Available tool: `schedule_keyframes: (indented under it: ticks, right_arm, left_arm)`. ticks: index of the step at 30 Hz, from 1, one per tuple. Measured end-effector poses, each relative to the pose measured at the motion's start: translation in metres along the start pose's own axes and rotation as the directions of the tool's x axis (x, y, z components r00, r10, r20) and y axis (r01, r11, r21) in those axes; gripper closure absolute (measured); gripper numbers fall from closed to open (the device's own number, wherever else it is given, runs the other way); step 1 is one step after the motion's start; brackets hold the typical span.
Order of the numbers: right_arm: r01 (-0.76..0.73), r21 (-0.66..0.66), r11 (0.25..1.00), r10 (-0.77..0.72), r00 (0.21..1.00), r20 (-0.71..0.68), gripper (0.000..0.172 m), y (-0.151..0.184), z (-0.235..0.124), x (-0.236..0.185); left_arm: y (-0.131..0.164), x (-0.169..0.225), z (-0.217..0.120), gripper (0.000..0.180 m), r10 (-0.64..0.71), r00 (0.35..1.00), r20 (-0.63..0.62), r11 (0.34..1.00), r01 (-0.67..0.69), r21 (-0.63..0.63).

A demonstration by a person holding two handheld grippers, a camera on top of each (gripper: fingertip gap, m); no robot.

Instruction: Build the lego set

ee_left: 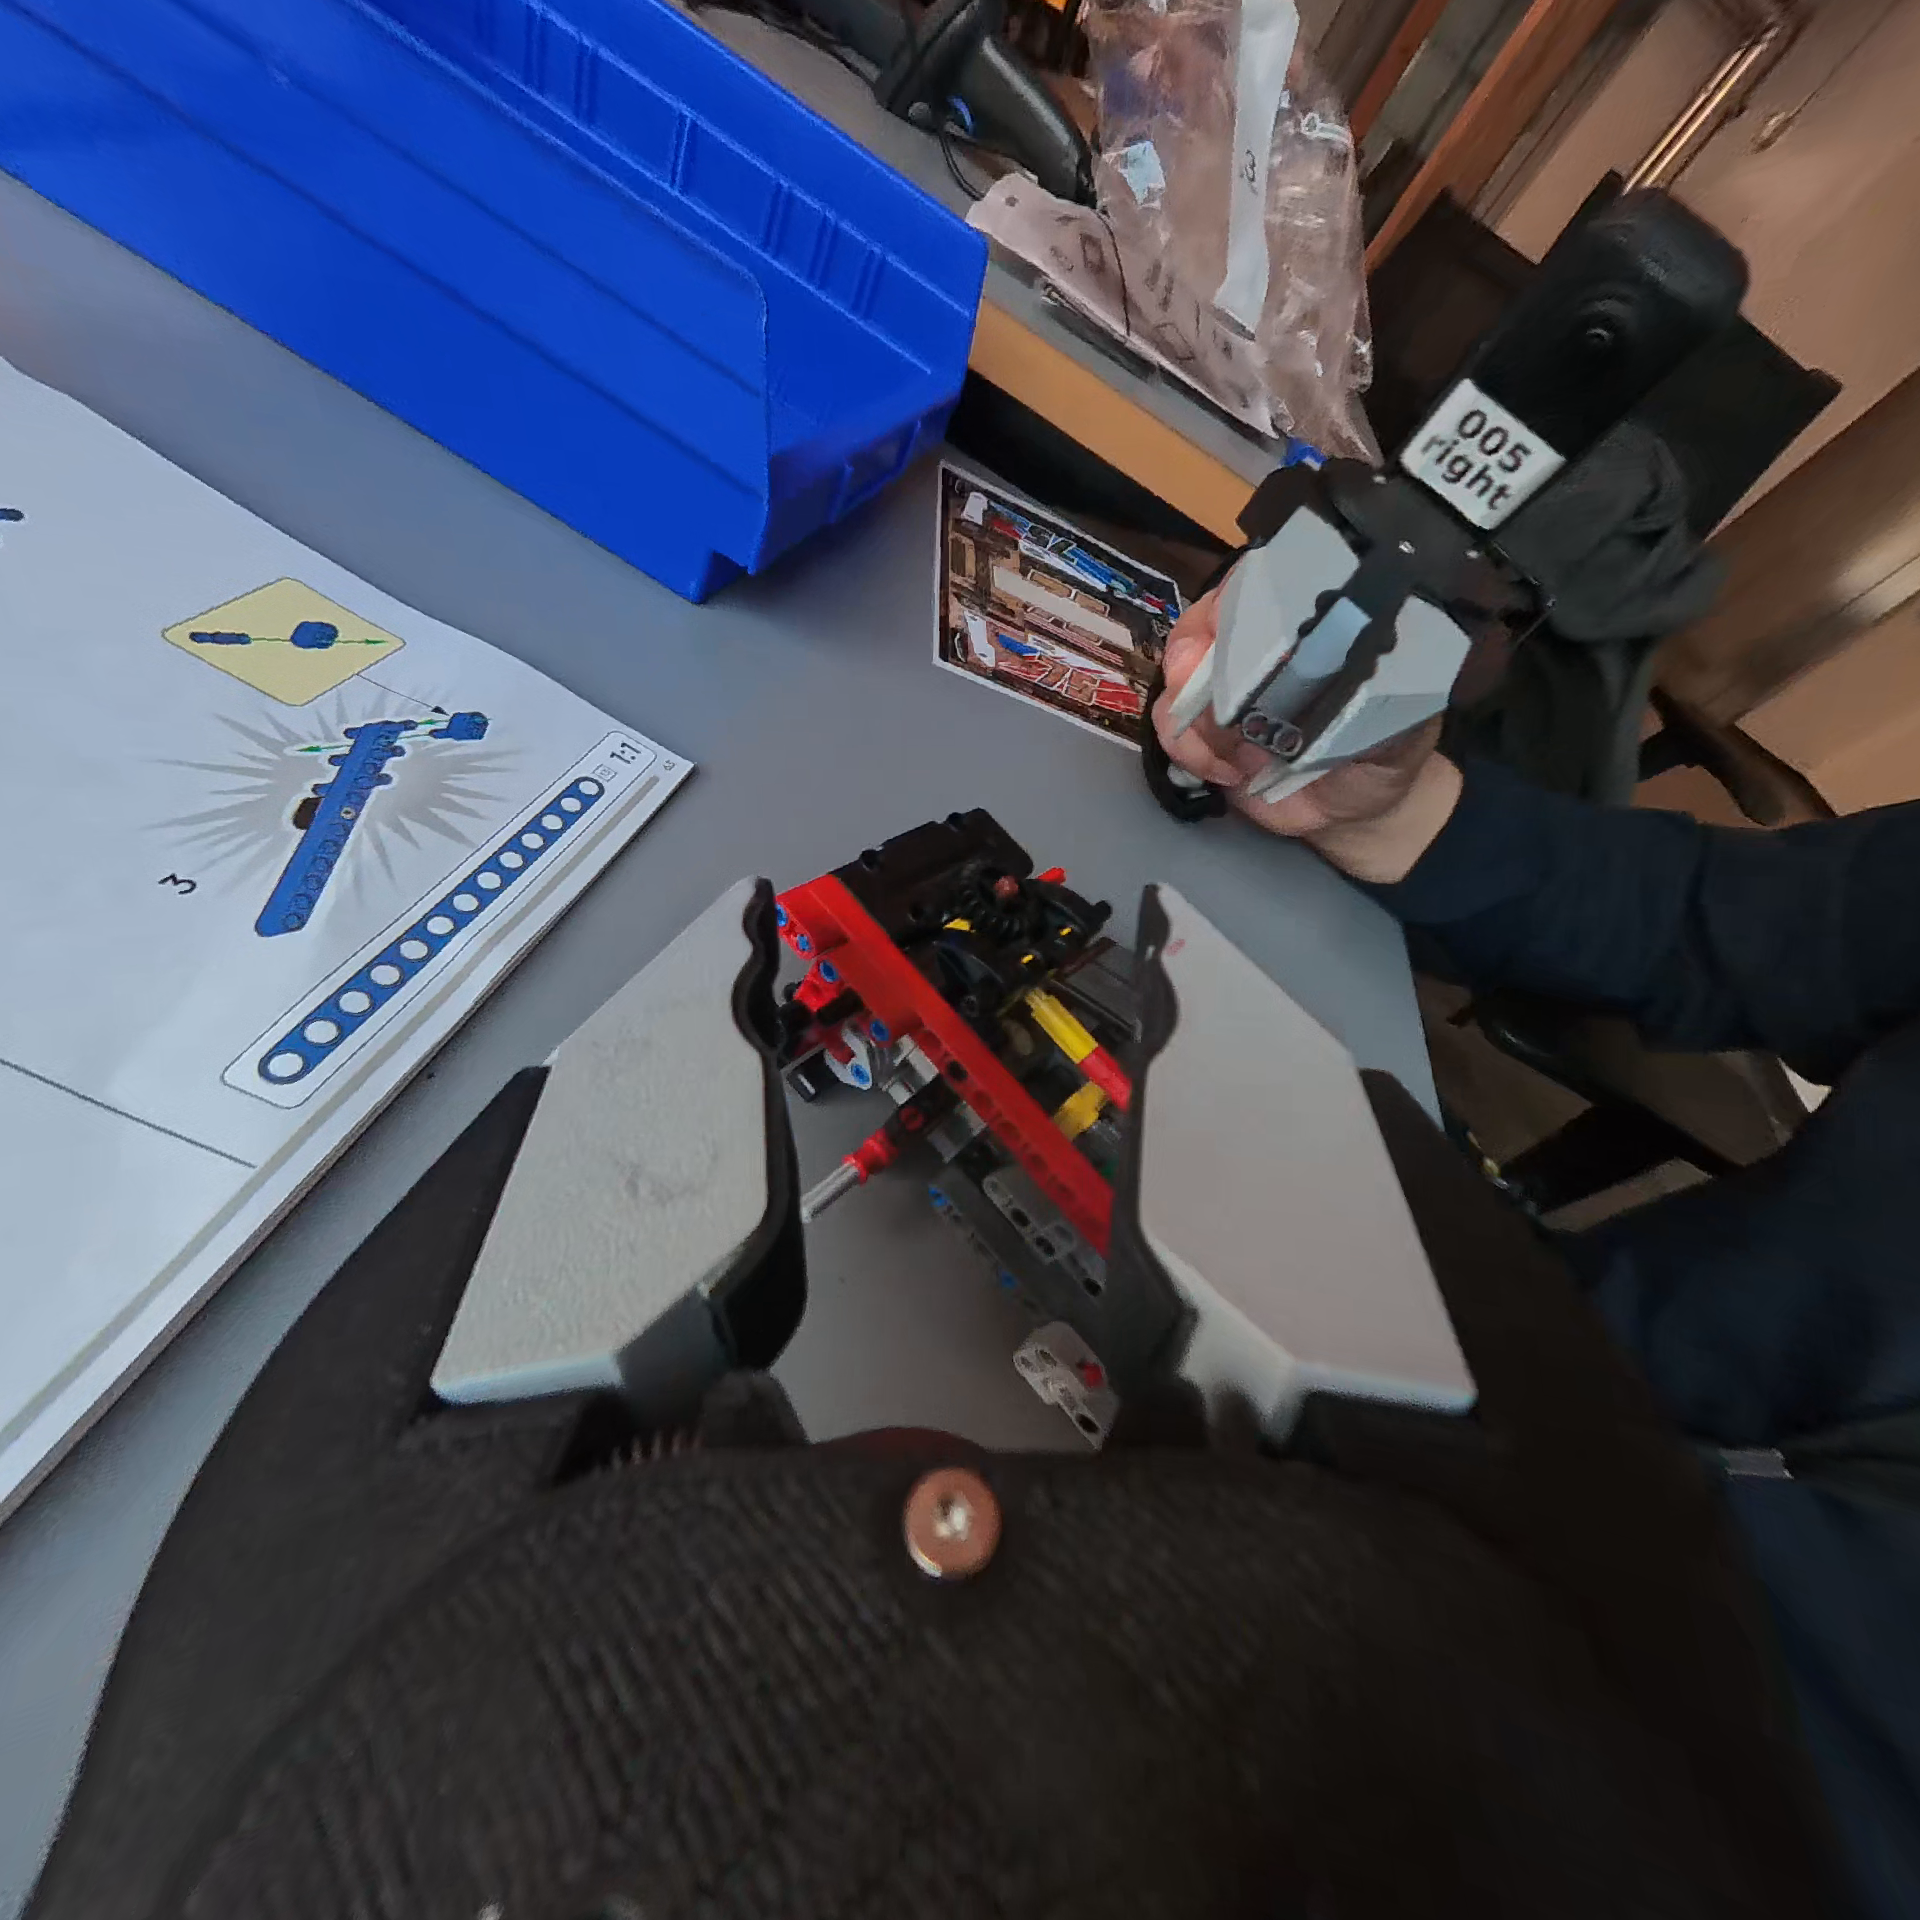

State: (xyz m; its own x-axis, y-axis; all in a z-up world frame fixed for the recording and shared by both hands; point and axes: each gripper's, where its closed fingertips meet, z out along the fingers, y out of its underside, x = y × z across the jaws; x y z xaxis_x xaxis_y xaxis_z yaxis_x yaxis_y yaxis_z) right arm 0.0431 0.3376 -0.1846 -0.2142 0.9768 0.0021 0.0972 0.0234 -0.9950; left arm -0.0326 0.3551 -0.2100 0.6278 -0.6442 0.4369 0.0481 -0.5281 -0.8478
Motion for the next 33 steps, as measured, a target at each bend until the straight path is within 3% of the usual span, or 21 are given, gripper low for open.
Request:
schedule_keyframes:
  ticks: [5, 8, 12, 15, 20, 22, 26, 30, 33]
  right_arm:
    - [-0.067, -0.026, 0.997, 0.069, 0.996, 0.058, 0.159, 0.006, 0.003, -0.002]
    - [-0.09, -0.014, 0.996, 0.09, 0.994, 0.068, 0.159, 0.004, 0.002, -0.001]
    - [-0.132, -0.1, 0.986, 0.132, 0.991, -0.009, 0.159, 0.018, 0.004, 0.009]
    - [-0.09, -0.192, 0.977, 0.078, 0.994, -0.071, 0.159, 0.031, 0.007, 0.011]
    - [-0.003, -0.331, 0.944, -0.034, 0.994, -0.106, 0.159, 0.05, 0.012, 0.004]
    - [0.009, -0.336, 0.942, -0.044, 0.994, -0.099, 0.159, 0.051, 0.012, 0.0]
    - [-0.034, -0.326, 0.945, -0.002, 0.994, -0.11, 0.159, 0.05, 0.011, 0.002]
    - [-0.085, -0.344, 0.935, 0.045, 0.991, -0.123, 0.159, 0.053, 0.016, 0.005]
    - [-0.096, -0.343, 0.934, 0.063, 0.992, -0.107, 0.159, 0.053, 0.017, 0.003]
  left_arm:
    - [0.012, -0.011, -0.006, 0.113, 0.021, 0.999, 0.045, 0.996, -0.017, -0.084]
    - [0.023, -0.006, 0.0, 0.114, -0.005, 1.0, 0.003, 0.991, 0.006, -0.136]
    - [0.026, 0.001, 0.005, 0.117, -0.038, 0.998, -0.04, 0.989, 0.032, -0.141]
    - [0.026, 0.0, 0.005, 0.121, -0.066, 0.997, -0.028, 0.988, 0.062, -0.14]
    - [0.021, 0.006, 0.002, 0.121, -0.299, 0.954, -0.018, 0.951, 0.296, -0.088]
    - [0.026, 0.01, -0.001, 0.128, -0.317, 0.948, -0.026, 0.945, 0.313, -0.089]
    - [0.045, 0.005, -0.007, 0.127, -0.223, 0.974, 0.036, 0.96, 0.226, -0.163]
    - [0.036, -0.014, -0.021, 0.123, 0.035, 0.992, 0.119, 0.976, -0.008, -0.217]
    - [0.038, -0.012, -0.021, 0.111, 0.258, 0.965, 0.038, 0.902, -0.227, -0.366]
